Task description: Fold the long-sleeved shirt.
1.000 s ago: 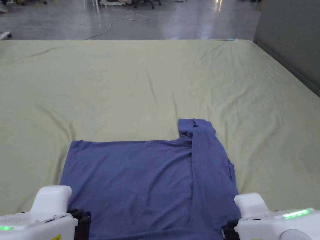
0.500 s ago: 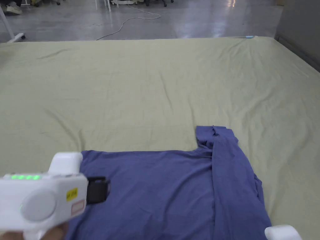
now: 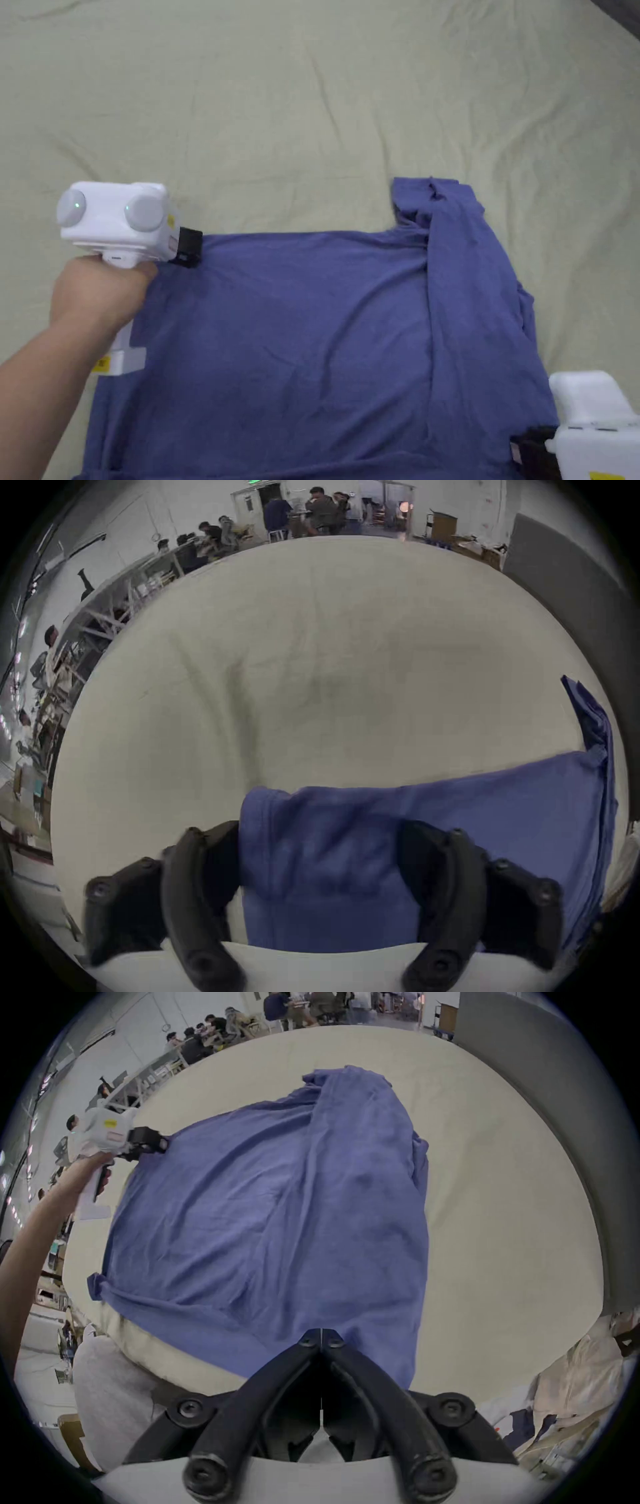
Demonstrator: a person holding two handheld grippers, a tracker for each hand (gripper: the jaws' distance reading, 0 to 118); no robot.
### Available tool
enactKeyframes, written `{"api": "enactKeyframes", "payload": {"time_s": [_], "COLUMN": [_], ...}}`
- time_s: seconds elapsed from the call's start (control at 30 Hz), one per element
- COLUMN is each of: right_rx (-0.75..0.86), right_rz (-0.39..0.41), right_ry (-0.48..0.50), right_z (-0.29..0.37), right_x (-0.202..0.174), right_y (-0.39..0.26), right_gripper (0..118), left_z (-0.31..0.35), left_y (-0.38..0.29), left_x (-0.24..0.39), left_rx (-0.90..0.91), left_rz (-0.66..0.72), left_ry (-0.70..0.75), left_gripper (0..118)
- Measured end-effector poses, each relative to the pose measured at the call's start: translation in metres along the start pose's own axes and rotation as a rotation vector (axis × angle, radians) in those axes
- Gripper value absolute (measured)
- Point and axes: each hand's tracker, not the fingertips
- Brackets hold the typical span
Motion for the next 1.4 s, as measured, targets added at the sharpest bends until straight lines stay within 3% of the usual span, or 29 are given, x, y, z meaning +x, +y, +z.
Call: {"api": "enactKeyframes", "payload": {"time_s": [0.03, 0.07, 0.1, 0.13, 0.17, 0.27, 0.33, 0.4, 0.43, 0.47, 0.5, 0.53, 0.57, 0.6, 0.67, 0.73, 0.77, 0.87, 1.0, 1.13, 1.23, 1.4], "right_rx": [-0.003, 0.005, 0.028, 0.039, 0.055, 0.033, -0.029, -0.179, -0.162, -0.097, -0.053, -0.058, -0.045, -0.010, 0.117, 0.198, 0.258, 0.404, 0.591, 0.696, 0.739, 0.783], "right_rz": [0.007, 0.031, 0.053, 0.044, 0.035, -0.042, -0.015, -0.001, -0.003, 0.075, 0.125, 0.118, 0.039, -0.004, 0.040, 0.001, 0.020, 0.155, 0.214, 0.162, 0.143, 0.166], "right_ry": [-0.009, -0.009, -0.002, -0.014, -0.033, -0.080, -0.096, -0.017, 0.020, -0.149, -0.085, -0.034, 0.069, 0.079, 0.044, 0.101, 0.107, -0.058, -0.200, -0.194, -0.229, -0.301], "right_z": [-0.001, 0.000, -0.001, -0.003, -0.005, -0.015, -0.029, -0.043, -0.045, -0.038, -0.028, -0.022, -0.016, -0.005, 0.027, 0.066, 0.093, 0.158, 0.237, 0.295, 0.329, 0.379], "right_x": [0.002, 0.004, 0.007, 0.010, 0.014, 0.024, 0.024, 0.019, 0.016, 0.010, 0.003, 0.002, 0.005, 0.007, 0.009, 0.019, 0.023, 0.026, 0.033, 0.042, 0.042, 0.031], "right_y": [0.002, 0.001, 0.001, 0.002, 0.002, 0.003, -0.003, -0.008, -0.012, -0.016, -0.018, -0.016, -0.015, -0.014, -0.004, 0.013, 0.029, 0.076, 0.152, 0.227, 0.287, 0.383], "right_gripper": [6, 35, 81, 103, 108, 108, 105, 103, 83, 62, 54, 31, 6, 6, 6, 6, 6, 6, 6, 6, 6, 6], "left_z": [-0.003, 0.002, 0.006, 0.007, 0.008, 0.021, 0.036, 0.050, 0.057, 0.064, 0.072, 0.078, 0.086, 0.096, 0.118, 0.145, 0.163, 0.209, 0.267, 0.309, 0.345, 0.405], "left_y": [0.009, 0.009, 0.009, 0.010, 0.009, 0.008, 0.004, 0.004, 0.003, 0.003, 0.003, 0.003, 0.003, 0.004, 0.008, 0.018, 0.027, 0.058, 0.116, 0.180, 0.225, 0.288], "left_x": [0.004, 0.007, 0.006, 0.004, 0.005, 0.002, 0.002, -0.001, -0.003, -0.006, -0.010, -0.013, -0.016, -0.021, -0.027, -0.028, -0.029, -0.040, -0.060, -0.091, -0.098, -0.108], "left_rx": [0.018, 0.055, 0.072, 0.066, 0.055, 0.073, 0.086, 0.105, 0.116, 0.128, 0.133, 0.140, 0.151, 0.167, 0.168, 0.202, 0.220, 0.281, 0.376, 0.454, 0.513, 0.650], "left_rz": [-0.067, -0.130, -0.153, -0.141, -0.103, -0.071, -0.073, -0.062, -0.052, -0.037, -0.015, 0.002, 0.018, 0.040, 0.035, -0.038, -0.069, -0.027, 0.009, 0.145, 0.147, 0.216], "left_ry": [0.023, 0.065, 0.083, -0.013, -0.057, -0.064, -0.083, -0.101, -0.116, -0.133, -0.150, -0.161, -0.179, -0.198, -0.210, -0.184, -0.179, -0.230, -0.201, -0.253, -0.178, -0.161], "left_gripper": [45, 26, 8, 5, 5, 5, 5, 5, 5, 5, 5, 5, 5, 5, 4, 4, 4, 4, 4, 4, 4, 4]}}
